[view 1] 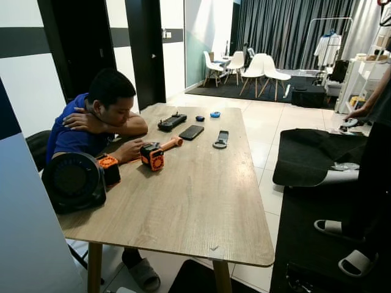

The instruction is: Hang keys on a hook

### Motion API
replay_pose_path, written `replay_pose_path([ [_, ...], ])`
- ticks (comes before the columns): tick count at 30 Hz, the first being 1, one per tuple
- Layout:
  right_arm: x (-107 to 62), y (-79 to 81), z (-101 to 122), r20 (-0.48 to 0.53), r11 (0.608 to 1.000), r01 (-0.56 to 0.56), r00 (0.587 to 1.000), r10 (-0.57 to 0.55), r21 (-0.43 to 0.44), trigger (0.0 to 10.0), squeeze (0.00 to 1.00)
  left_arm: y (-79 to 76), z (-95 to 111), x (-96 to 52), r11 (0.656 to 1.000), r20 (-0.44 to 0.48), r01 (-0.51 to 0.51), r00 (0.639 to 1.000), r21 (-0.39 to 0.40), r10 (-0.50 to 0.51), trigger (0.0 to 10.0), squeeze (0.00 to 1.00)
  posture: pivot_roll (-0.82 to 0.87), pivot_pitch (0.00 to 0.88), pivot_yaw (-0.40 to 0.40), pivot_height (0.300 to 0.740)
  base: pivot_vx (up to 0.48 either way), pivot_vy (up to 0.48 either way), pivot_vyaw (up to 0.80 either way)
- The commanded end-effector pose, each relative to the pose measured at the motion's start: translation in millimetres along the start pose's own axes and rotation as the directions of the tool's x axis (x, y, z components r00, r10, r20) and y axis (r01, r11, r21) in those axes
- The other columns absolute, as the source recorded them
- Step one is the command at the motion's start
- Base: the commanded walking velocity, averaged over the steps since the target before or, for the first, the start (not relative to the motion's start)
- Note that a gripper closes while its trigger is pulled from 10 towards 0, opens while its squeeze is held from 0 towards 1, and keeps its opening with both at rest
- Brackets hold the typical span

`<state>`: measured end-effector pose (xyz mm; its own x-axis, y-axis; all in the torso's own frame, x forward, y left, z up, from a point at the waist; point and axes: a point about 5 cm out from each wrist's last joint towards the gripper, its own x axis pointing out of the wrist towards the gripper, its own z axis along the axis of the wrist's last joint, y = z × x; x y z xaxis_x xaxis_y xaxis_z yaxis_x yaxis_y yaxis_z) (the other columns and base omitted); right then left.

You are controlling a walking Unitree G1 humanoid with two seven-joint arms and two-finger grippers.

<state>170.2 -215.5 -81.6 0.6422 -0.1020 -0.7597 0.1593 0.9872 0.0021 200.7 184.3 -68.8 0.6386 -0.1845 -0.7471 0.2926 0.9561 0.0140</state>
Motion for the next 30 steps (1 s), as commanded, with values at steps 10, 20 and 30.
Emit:
replay_pose_path([
  [10,-1.0,-0.3,-1,0.016,1.0,-0.005,1.0,0.005,0.026,10.0,0.0,-4.0,-16,-3.1,0.994,-0.06,-0.007,0.998,0.109,0.014,10.0,0.0,0.03,0.0,0.016,0.74,0.0,0.0,0.0],
  [20,-1.6,7.2,-9,-0.019,0.998,-0.042,0.999,0.043,0.04,10.0,0.0,-4.7,-11,-3.8,0.995,0.0,0.002,1.0,0.095,-0.002,10.0,0.0,0.04,0.0,0.022,0.74,0.0,0.0,0.0],
  [30,-3.0,14.3,-16,-0.04,0.997,-0.071,0.997,0.072,0.03,10.0,0.0,-8.1,-16,-4.5,0.988,-0.035,0.05,0.998,0.145,-0.045,10.0,0.0,0.04,0.0,0.023,0.74,0.0,0.0,0.0],
])
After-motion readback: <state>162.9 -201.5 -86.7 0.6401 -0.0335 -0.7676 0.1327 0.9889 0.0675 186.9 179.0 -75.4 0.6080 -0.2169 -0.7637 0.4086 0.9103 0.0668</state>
